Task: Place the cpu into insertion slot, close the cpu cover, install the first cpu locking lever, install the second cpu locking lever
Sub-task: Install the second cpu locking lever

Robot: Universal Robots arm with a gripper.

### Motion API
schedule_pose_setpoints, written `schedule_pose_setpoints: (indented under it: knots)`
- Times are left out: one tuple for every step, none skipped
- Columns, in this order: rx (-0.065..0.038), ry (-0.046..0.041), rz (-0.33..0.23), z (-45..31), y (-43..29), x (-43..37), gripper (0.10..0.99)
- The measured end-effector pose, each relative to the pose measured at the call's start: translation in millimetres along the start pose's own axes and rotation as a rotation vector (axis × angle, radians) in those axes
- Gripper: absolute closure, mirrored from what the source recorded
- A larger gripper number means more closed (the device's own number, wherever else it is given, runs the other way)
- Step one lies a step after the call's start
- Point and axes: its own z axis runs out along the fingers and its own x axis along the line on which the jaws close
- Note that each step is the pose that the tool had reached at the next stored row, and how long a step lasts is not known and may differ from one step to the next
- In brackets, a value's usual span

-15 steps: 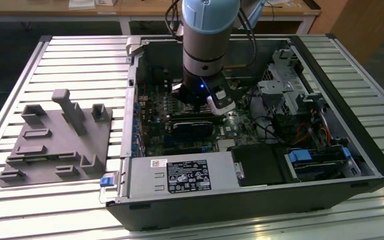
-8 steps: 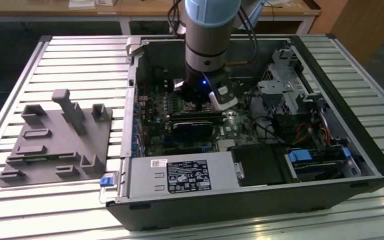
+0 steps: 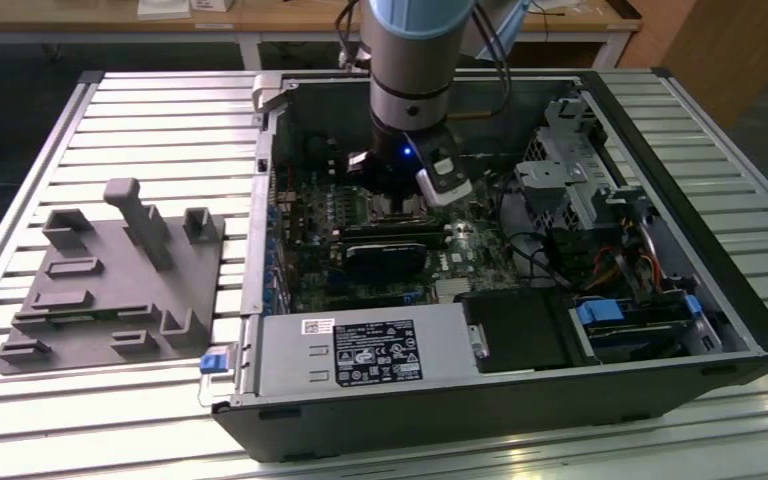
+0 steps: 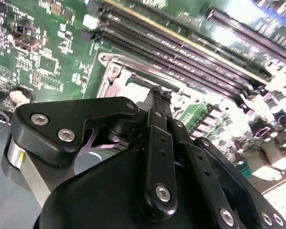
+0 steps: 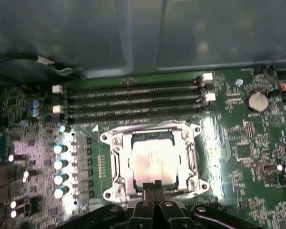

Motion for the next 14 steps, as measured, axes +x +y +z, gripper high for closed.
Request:
schedule_pose_setpoints:
  knots:
    - [0.003, -0.0002, 0.0, 0.3, 2.1, -0.5, 0.98]
    - [0.006, -0.0005, 0.0, 0.7, 4.3, -1.0, 0.98]
    - [0.01, -0.001, 0.0, 1.2, 6.7, -1.6, 0.98]
    - [0.013, -0.0014, 0.0, 1.6, 9.0, -1.9, 0.98]
    - [0.017, -0.0018, -0.001, 2.0, 11.3, -2.1, 0.98]
    - [0.021, -0.0021, -0.001, 2.4, 13.4, -2.4, 0.98]
    - [0.024, -0.0024, -0.001, 2.7, 15.6, -2.6, 0.98]
    - [0.027, -0.0027, -0.001, 3.1, 17.6, -2.7, 0.98]
    - [0.03, -0.0031, -0.001, 3.5, 19.6, -2.8, 0.98]
    - [0.032, -0.0034, -0.001, 3.8, 21.5, -2.8, 0.98]
    - [0.035, -0.0036, -0.001, 4.1, 23.4, -2.8, 0.98]
    - [0.039, -0.004, -0.001, 4.6, 26.5, -2.9, 0.98]
    - [0.04, -0.0042, -0.001, 4.8, 27.3, -2.9, 0.98]
    - [0.041, -0.0043, -0.001, 4.8, 27.5, -2.9, 0.98]
